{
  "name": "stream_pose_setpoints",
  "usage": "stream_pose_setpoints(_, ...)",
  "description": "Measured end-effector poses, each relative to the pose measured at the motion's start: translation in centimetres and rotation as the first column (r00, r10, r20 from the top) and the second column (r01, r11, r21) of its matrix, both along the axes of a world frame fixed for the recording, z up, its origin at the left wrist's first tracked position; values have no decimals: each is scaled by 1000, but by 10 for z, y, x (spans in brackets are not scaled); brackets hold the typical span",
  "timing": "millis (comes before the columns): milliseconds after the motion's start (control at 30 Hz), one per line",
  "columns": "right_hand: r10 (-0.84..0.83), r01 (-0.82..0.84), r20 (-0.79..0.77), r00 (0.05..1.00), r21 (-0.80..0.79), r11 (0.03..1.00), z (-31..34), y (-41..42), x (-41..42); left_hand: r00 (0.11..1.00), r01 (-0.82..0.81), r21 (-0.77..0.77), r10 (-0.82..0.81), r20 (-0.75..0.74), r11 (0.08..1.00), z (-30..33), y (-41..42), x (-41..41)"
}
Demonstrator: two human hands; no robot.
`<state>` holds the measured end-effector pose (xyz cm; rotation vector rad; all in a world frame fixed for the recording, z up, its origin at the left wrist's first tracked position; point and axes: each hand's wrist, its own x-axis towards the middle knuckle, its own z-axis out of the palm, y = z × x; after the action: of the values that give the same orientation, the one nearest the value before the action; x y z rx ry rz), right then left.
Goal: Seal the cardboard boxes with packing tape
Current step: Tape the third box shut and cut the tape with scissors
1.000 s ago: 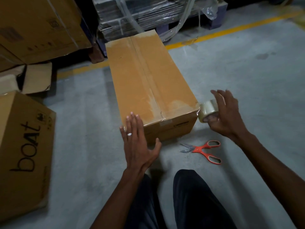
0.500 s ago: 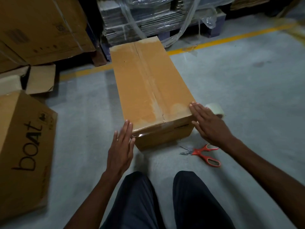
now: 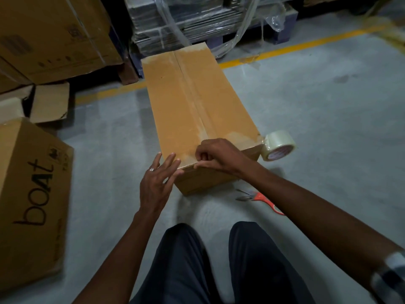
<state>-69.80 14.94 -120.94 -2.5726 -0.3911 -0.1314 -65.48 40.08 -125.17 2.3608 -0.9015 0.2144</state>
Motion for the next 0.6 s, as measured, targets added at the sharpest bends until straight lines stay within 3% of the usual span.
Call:
stream_pose_setpoints(133, 57, -58, -93, 994, -5, 998, 6, -26, 1, 985, 129, 73, -136, 106, 989, -3, 13, 8)
stream_pose_setpoints(400, -133, 132, -266, 955, -20, 991, 20, -112, -23, 951, 232, -173, -260, -166, 957, 11, 22, 17)
stream_pose_setpoints(533, -232, 224, -340, 911, -63, 973, 30, -142, -32, 853, 124, -293, -253, -456, 948, 28, 22, 29)
stream_pose_setpoints(600, -278, 286, -379, 883, -34, 957, 31, -149, -36, 809, 116, -284, -257, -529, 952, 40, 20, 41)
